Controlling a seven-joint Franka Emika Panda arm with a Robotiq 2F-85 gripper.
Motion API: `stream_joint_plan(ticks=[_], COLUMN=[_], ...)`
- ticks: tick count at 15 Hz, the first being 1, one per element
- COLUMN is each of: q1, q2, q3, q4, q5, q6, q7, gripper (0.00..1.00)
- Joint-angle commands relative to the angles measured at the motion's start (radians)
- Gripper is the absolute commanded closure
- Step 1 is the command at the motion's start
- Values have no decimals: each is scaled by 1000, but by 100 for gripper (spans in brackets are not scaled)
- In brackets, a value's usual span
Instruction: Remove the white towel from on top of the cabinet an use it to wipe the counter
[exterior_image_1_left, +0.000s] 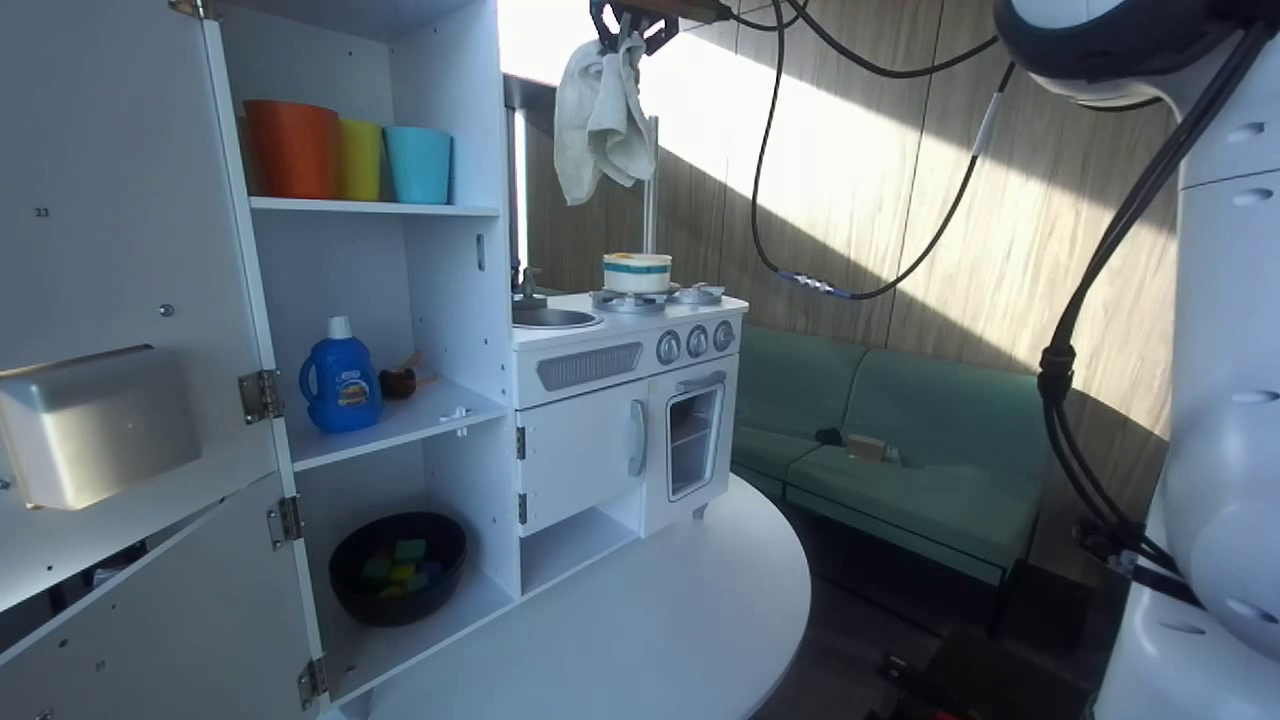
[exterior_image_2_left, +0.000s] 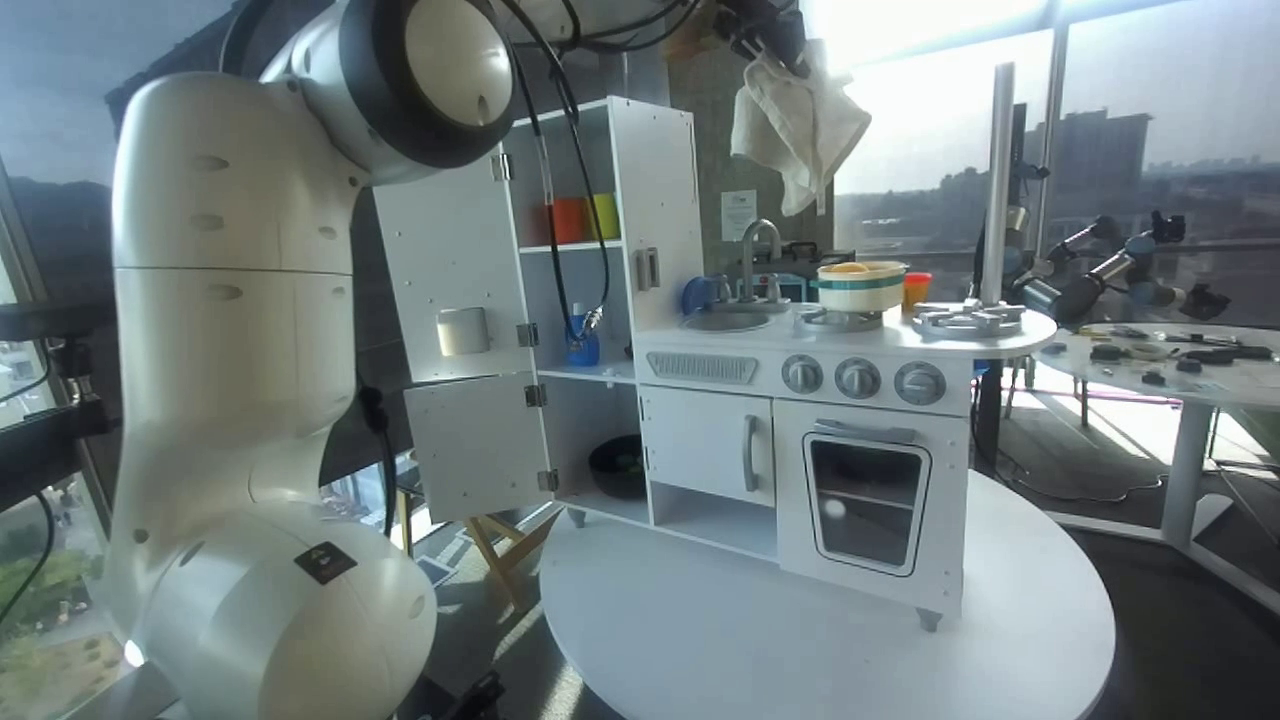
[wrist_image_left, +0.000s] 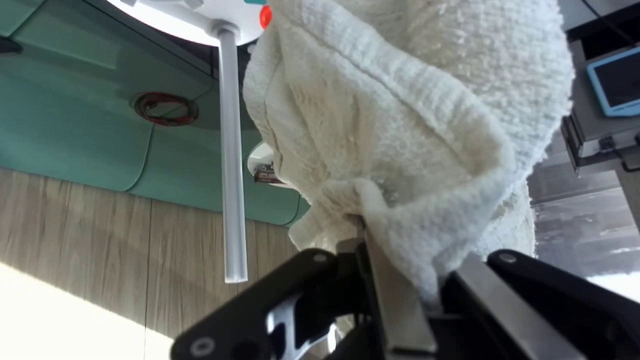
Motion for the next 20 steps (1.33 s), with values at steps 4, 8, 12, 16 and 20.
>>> stream_joint_plan(ticks=[4,8,12,16,20], q1=[74,137,194,221,207], q2=[130,182,200,200,213], q3=[5,8,35,98,167], q4=[330,447,493,487,470], q5=[-60,-96,-77,-32,55], q6=[27,51,117,192,258], q7=[124,119,58,-47,-152], gripper=[86,85,85,85,85])
